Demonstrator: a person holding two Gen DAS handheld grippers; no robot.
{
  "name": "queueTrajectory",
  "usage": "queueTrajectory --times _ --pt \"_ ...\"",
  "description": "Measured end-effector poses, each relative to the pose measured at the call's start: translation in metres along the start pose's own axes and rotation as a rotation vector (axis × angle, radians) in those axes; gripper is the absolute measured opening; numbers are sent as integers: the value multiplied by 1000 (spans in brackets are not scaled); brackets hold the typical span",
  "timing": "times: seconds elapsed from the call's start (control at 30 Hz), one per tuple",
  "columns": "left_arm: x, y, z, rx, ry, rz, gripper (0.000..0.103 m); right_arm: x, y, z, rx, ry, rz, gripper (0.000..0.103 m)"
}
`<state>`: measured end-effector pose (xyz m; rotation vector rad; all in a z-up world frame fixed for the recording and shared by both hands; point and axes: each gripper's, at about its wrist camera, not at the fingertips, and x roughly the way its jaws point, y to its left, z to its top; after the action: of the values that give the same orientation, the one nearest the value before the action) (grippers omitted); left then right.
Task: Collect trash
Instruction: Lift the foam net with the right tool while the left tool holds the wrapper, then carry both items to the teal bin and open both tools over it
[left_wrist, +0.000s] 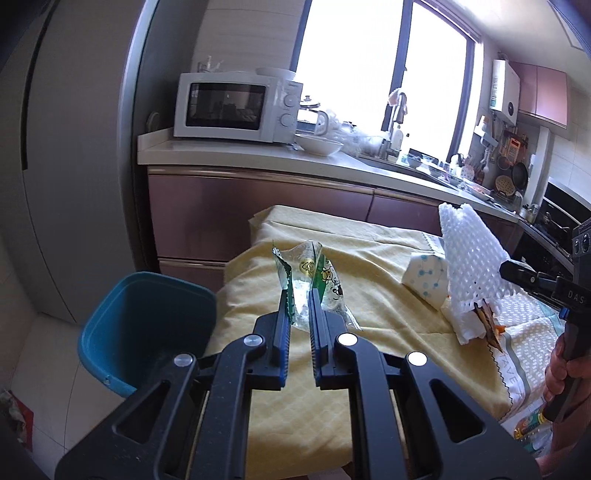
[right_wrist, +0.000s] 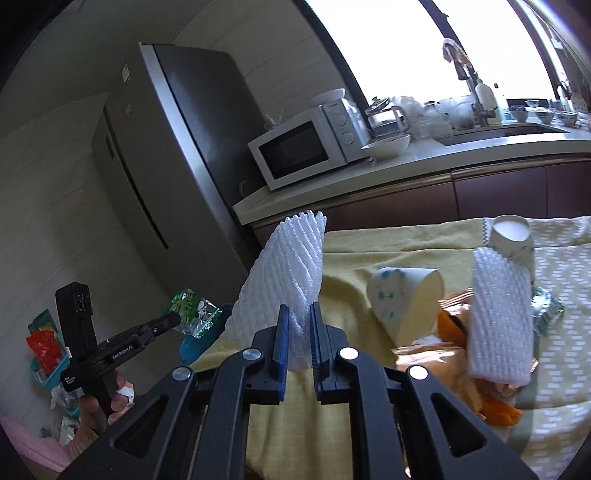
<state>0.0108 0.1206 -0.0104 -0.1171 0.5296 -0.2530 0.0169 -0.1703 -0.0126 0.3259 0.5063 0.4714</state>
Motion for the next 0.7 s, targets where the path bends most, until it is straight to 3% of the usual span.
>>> queueTrajectory --times 0.33,0.7 --pt "-3 100 -3 -98 22 230 10 116 66 6 -109 184 145 10" --pt "48 160 -23 -136 133 323 10 210 113 0 -167 335 165 12"
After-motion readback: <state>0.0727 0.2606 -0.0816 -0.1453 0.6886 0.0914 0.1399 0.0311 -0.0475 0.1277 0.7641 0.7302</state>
